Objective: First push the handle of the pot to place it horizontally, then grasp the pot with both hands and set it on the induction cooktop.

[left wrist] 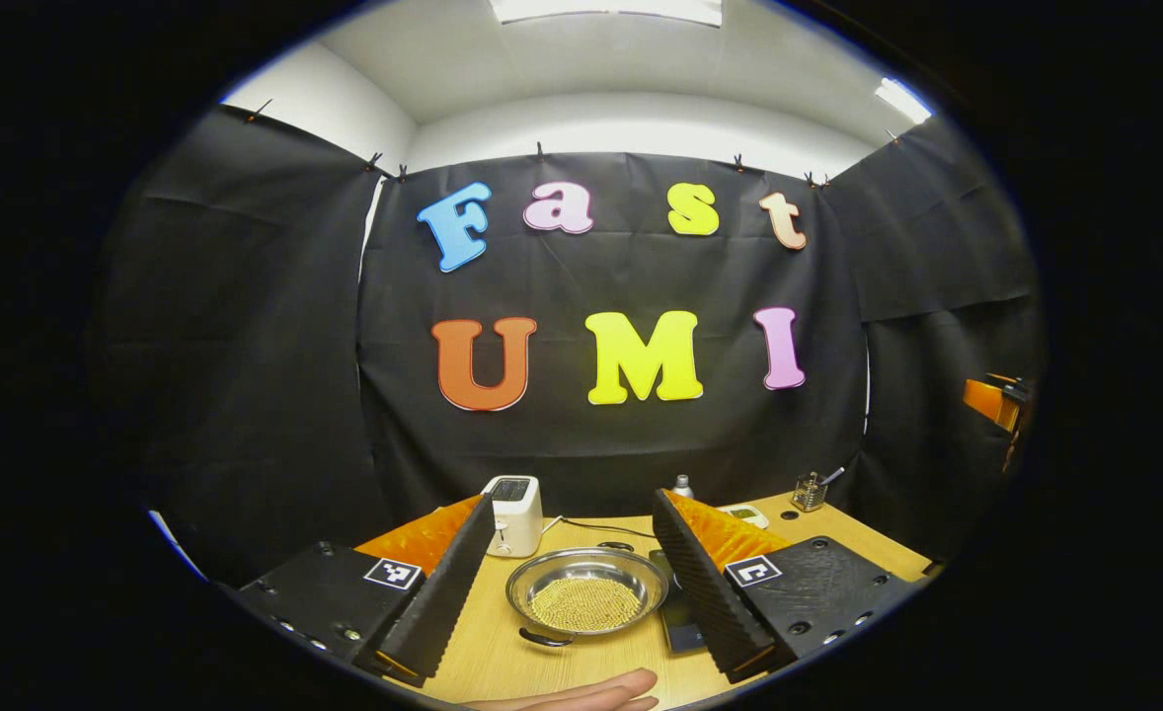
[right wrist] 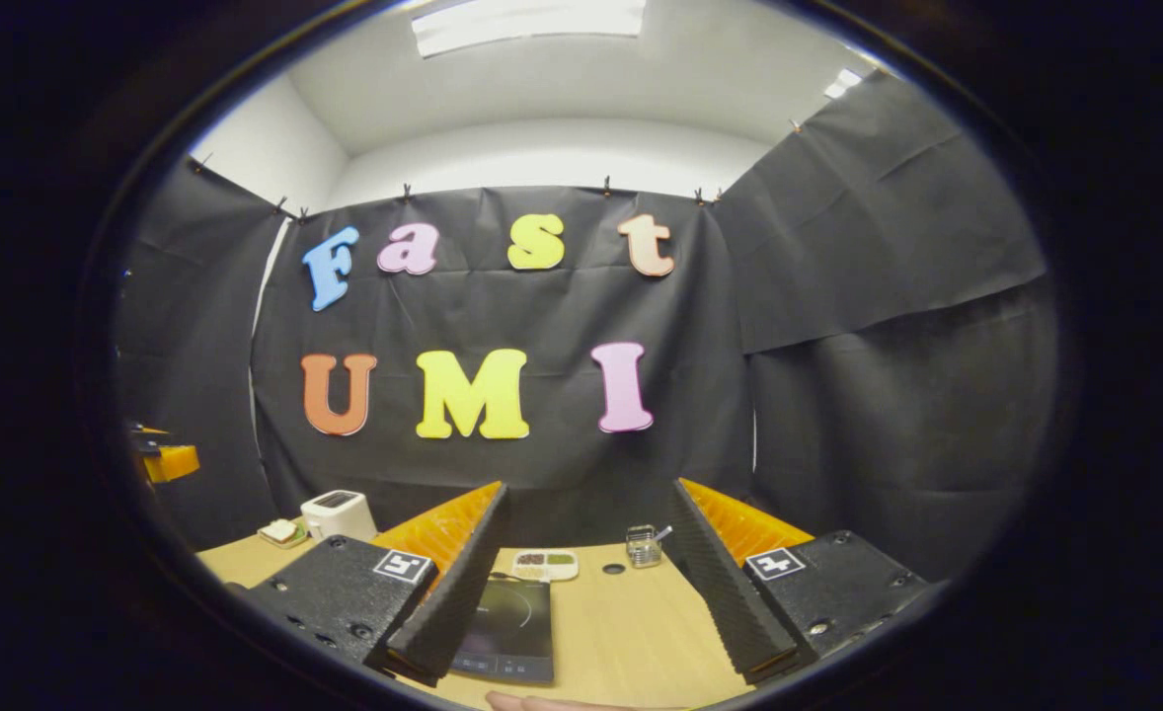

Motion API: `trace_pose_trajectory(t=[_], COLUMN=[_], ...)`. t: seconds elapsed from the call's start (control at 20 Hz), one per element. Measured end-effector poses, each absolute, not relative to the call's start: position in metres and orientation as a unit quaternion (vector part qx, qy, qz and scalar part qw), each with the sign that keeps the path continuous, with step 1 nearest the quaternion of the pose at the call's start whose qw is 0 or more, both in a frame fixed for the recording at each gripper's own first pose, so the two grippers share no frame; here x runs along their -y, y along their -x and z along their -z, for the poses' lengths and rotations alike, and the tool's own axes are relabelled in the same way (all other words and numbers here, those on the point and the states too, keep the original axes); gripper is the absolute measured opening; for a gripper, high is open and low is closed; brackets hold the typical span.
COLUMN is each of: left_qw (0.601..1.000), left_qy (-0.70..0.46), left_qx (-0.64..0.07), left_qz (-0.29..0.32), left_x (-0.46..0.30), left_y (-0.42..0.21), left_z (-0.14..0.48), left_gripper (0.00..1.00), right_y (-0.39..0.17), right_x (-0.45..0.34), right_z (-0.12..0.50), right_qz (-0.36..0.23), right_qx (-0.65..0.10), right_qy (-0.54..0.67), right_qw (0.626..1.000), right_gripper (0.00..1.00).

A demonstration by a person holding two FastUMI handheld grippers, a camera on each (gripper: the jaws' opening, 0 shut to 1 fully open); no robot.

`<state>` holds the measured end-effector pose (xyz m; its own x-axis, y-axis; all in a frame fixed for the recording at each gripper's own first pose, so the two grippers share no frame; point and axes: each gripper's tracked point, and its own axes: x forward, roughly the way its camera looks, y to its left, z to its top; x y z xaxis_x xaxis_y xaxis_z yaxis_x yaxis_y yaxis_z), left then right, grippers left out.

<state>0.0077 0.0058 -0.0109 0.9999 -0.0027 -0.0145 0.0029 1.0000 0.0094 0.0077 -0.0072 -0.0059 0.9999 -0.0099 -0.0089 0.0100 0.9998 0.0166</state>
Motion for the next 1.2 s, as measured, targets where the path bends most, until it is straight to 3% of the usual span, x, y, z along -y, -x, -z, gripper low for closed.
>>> trace_pose_trajectory(t=[0.95, 1.0, 1.15, 1.2], left_qw=[0.998, 0.997, 0.992, 0.990], left_qy=[-0.018, -0.030, -0.019, -0.007], left_qx=[-0.064, -0.071, -0.124, -0.136], left_qz=[-0.007, 0.002, 0.025, 0.024], left_x=[-0.004, -0.002, 0.006, 0.005], left_y=[-0.035, -0.040, -0.045, -0.047], left_z=[0.073, 0.083, 0.124, 0.128], left_gripper=[0.93, 0.89, 0.42, 0.41], right_y=[-0.019, -0.019, -0.021, -0.021], right_x=[0.005, 0.004, 0.007, 0.009], right_z=[0.019, 0.019, 0.018, 0.015], right_qz=[0.004, 0.003, 0.011, 0.019], right_qx=[-0.017, -0.018, -0.009, -0.001], right_qy=[0.000, 0.000, 0.006, 0.012], right_qw=[1.000, 1.000, 1.000, 1.000], right_gripper=[0.96, 0.96, 0.96, 1.00])
